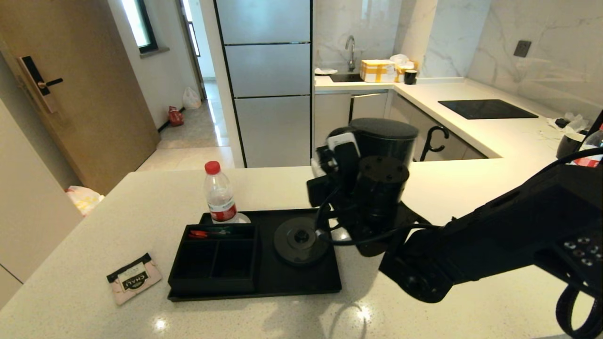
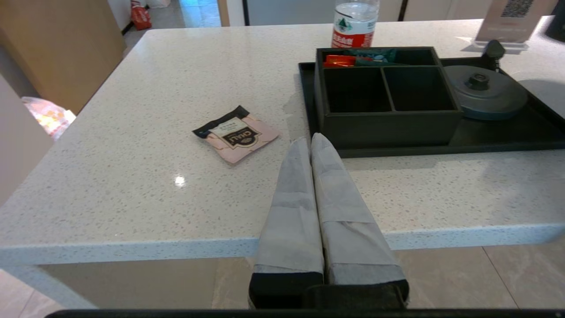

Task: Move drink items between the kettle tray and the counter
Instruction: Place it on the right

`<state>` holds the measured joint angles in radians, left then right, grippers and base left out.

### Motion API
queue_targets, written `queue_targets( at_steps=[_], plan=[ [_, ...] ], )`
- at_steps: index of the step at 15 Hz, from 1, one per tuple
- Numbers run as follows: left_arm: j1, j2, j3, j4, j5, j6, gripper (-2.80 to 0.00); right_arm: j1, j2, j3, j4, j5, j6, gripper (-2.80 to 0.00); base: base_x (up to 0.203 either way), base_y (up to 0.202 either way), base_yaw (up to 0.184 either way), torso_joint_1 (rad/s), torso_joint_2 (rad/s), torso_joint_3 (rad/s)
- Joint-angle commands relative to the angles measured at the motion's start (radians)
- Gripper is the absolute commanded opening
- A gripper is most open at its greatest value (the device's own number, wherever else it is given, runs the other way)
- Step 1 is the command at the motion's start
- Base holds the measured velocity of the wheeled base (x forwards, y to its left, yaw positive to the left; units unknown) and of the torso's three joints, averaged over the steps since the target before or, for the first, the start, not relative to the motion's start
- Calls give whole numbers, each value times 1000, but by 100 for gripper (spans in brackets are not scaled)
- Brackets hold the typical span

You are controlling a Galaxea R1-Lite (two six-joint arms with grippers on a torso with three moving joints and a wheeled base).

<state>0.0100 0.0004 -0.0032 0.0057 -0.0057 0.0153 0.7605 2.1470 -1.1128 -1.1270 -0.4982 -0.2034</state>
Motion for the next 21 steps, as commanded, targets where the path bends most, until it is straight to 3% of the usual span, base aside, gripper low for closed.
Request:
queue_targets(
  at_steps=[1,5,9,20,21],
  plan=[
    [2,0,0,0,0,0,-280,-91,-22,48,-7,-31,2,-280,0,0,0,0,0,0],
    [1,0,0,0,0,0,-280,-213,28,103,-66,-52,15,-280,0,0,0,0,0,0],
    [2,-2,0,0,0,0,-280,-254,175,186,-349,-91,-9,-280,0,0,0,0,0,0],
    [1,0,0,0,0,0,-280,-254,217,182,-379,-97,-56,-280,0,0,0,0,0,0],
    [1,0,0,0,0,0,-280,-254,212,183,-379,-97,-56,0,0,0,0,0,0,0]
  ],
)
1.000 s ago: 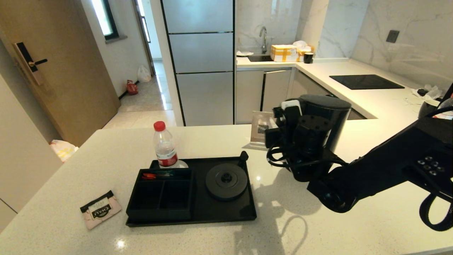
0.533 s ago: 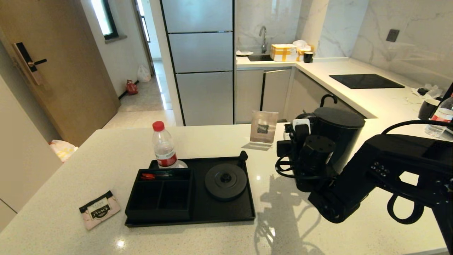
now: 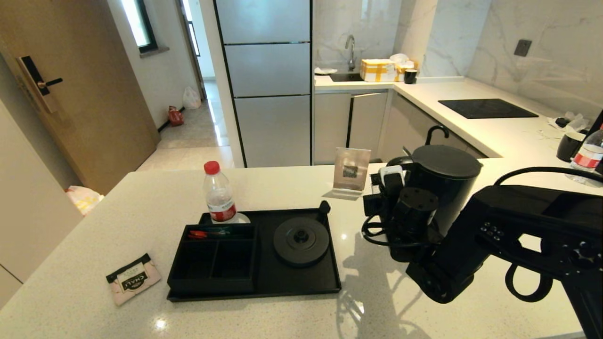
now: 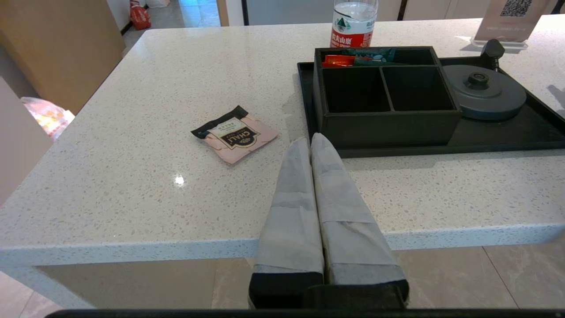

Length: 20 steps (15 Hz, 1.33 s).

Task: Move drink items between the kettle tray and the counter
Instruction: Place it on the right

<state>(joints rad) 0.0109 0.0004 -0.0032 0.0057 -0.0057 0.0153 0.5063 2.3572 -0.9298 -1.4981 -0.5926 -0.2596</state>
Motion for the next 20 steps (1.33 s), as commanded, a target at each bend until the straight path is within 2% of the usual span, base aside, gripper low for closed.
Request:
queue_targets(
  at_steps=[1,12,20],
  plan=[
    [1,-2,0,0,0,0,-280,0,2,0,-8,-1,2,0,0,0,0,0,0,0],
    [1,0,0,0,0,0,-280,0,-62,78,-13,28,5,0,0,0,0,0,0,0],
    [0,0,0,0,0,0,-280,12,-170,251,-32,54,45,0,0,0,0,0,0,0]
  ],
)
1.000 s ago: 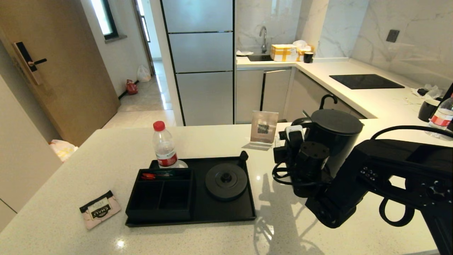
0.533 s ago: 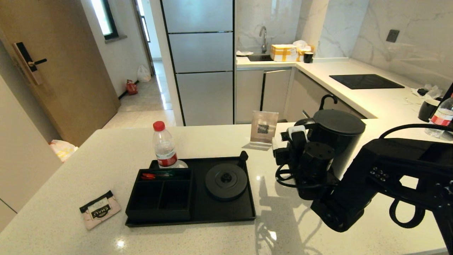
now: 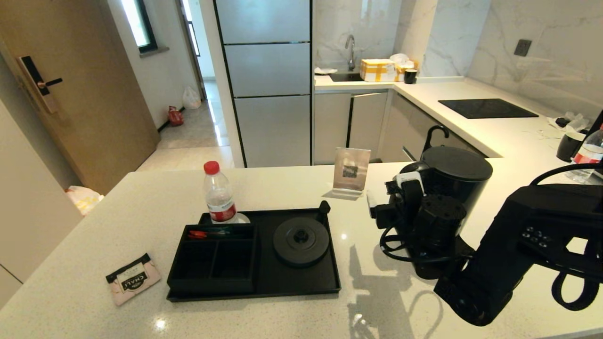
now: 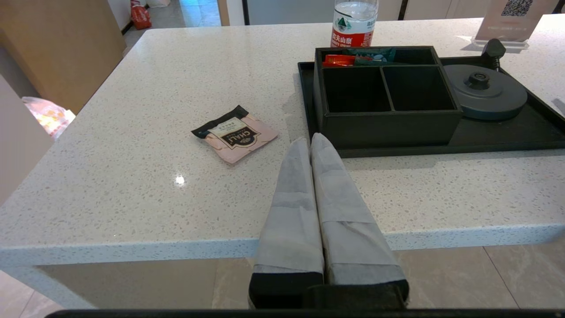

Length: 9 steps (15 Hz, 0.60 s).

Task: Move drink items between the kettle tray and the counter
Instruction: Place it on the right

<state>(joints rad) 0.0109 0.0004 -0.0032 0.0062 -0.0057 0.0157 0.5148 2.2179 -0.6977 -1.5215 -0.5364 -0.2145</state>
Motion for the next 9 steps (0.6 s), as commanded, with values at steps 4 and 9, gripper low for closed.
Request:
queue_targets(
  at_steps=[4,9],
  plan=[
    [0,0,0,0,0,0,-280,10,-63,74,-9,-2,24,0,0,0,0,0,0,0],
    [1,0,0,0,0,0,-280,25,-87,84,-9,-5,32,0,0,0,0,0,0,0]
  ],
)
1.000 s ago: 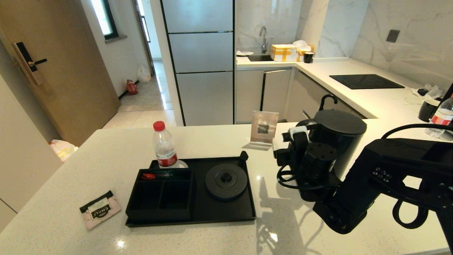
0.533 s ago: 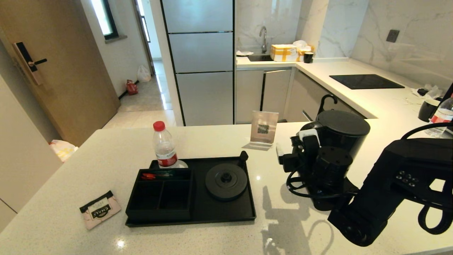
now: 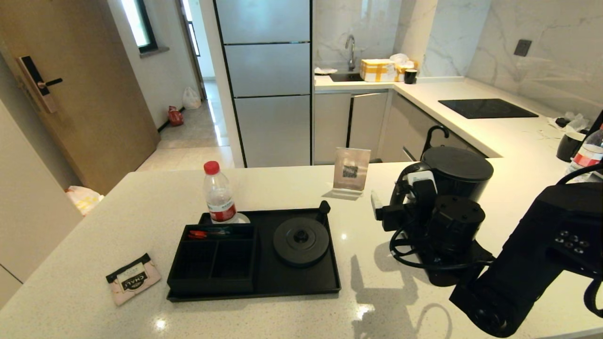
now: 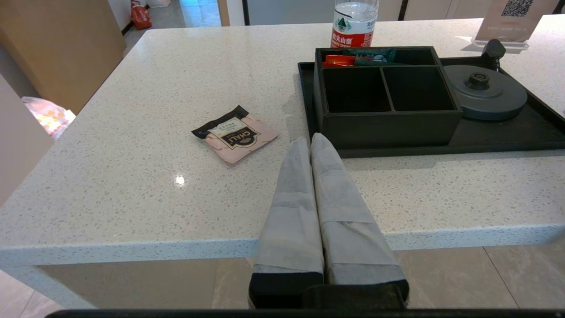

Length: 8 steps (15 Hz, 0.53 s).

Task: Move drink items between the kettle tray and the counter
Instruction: Place it on the right

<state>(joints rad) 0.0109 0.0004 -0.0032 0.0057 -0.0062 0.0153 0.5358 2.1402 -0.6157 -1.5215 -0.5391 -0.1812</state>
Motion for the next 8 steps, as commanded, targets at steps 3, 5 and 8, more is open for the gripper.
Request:
queue_targets(
  at_steps=[3,5,8],
  plan=[
    [1,-2,0,0,0,0,-280,12,-16,11,-8,-7,-1,0,0,0,0,0,0,0],
    [1,0,0,0,0,0,-280,12,-17,36,-8,-7,3,0,0,0,0,0,0,0],
    [1,-2,0,0,0,0,-280,14,-18,41,-8,-7,7,0,0,0,0,0,0,0]
  ],
)
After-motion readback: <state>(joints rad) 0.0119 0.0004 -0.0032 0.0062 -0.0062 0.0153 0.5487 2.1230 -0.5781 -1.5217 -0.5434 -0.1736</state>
